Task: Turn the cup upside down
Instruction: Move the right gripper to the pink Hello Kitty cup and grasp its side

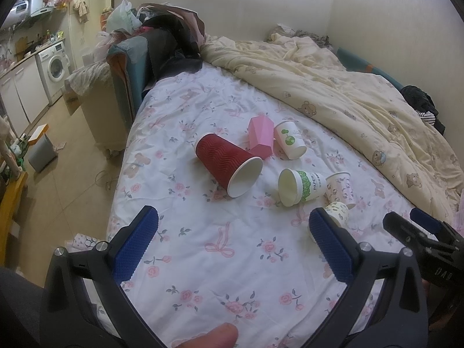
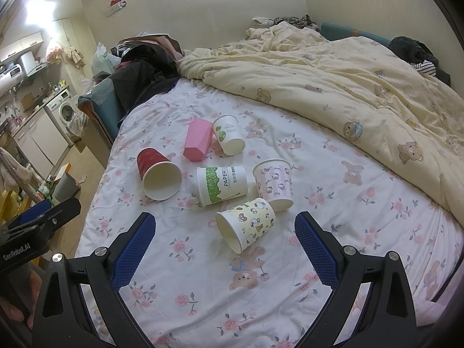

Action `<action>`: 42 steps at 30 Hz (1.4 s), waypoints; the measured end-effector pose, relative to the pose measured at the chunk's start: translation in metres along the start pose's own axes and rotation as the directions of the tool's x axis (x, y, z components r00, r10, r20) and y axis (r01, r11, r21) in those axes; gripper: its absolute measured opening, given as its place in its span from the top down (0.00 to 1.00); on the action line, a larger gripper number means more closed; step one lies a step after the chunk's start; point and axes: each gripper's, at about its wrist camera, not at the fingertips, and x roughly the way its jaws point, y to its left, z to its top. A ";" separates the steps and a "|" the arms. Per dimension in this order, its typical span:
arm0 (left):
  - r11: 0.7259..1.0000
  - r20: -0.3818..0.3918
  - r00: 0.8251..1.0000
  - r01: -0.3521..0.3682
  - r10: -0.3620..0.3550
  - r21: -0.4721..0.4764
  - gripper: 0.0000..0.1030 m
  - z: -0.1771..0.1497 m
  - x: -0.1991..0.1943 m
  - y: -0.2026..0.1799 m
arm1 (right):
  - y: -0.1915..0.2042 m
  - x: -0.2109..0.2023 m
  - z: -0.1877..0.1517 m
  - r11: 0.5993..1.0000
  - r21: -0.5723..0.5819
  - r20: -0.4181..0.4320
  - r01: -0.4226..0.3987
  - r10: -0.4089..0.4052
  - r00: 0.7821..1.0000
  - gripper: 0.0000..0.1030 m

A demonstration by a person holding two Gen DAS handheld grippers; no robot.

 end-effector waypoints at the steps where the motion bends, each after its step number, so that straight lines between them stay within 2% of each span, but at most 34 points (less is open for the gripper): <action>1: 1.000 0.000 1.000 0.000 0.000 0.000 0.00 -0.001 0.000 0.000 | 0.000 0.000 0.000 1.000 0.001 -0.002 -0.001 0.001 1.000 0.04; 4: 1.000 -0.003 1.000 -0.005 0.005 0.002 0.00 0.000 0.000 0.000 | -0.001 0.000 -0.001 1.000 0.016 -0.019 -0.013 0.013 1.000 0.04; 9: 1.000 -0.024 1.000 -0.008 0.008 -0.018 0.00 0.000 0.004 0.003 | -0.003 0.005 0.010 0.997 0.022 -0.096 -0.072 0.074 0.993 0.04; 12: 0.999 -0.050 0.999 -0.006 0.004 -0.038 0.00 0.000 0.008 0.008 | -0.001 0.017 0.023 0.992 -0.043 -0.191 -0.115 0.105 0.976 0.04; 14: 0.999 -0.061 0.998 -0.027 0.025 -0.035 0.00 -0.001 0.011 0.008 | 0.002 0.029 0.034 0.982 -0.114 -0.277 -0.150 0.114 0.954 0.04; 18: 0.997 -0.094 0.993 -0.070 0.068 -0.012 0.00 0.000 0.019 0.007 | -0.001 0.040 0.054 0.967 -0.212 -0.315 -0.141 0.069 0.946 0.04; 23: 0.998 -0.124 0.990 -0.060 0.063 0.025 0.00 0.020 0.031 0.004 | -0.026 0.059 0.086 0.980 -0.163 -0.354 -0.110 0.046 0.934 0.04; 28: 0.997 -0.171 0.983 -0.067 0.073 0.043 0.00 0.044 0.054 0.003 | -0.041 0.074 0.108 0.983 -0.166 -0.373 -0.078 0.011 0.928 0.04; 33: 0.993 -0.195 0.978 -0.054 0.074 0.105 0.00 0.061 0.076 -0.008 | -0.057 0.100 0.122 0.985 -0.161 -0.429 -0.069 -0.006 0.903 0.04; 38: 0.991 -0.221 0.973 -0.041 0.067 0.124 0.00 0.076 0.096 -0.012 | -0.069 0.126 0.128 0.984 -0.160 -0.477 -0.080 -0.007 0.879 0.04; 42: 0.989 -0.234 0.970 -0.036 0.069 0.145 0.00 0.080 0.112 -0.015 | -0.068 0.150 0.129 0.961 -0.261 -0.519 -0.087 -0.064 0.852 0.04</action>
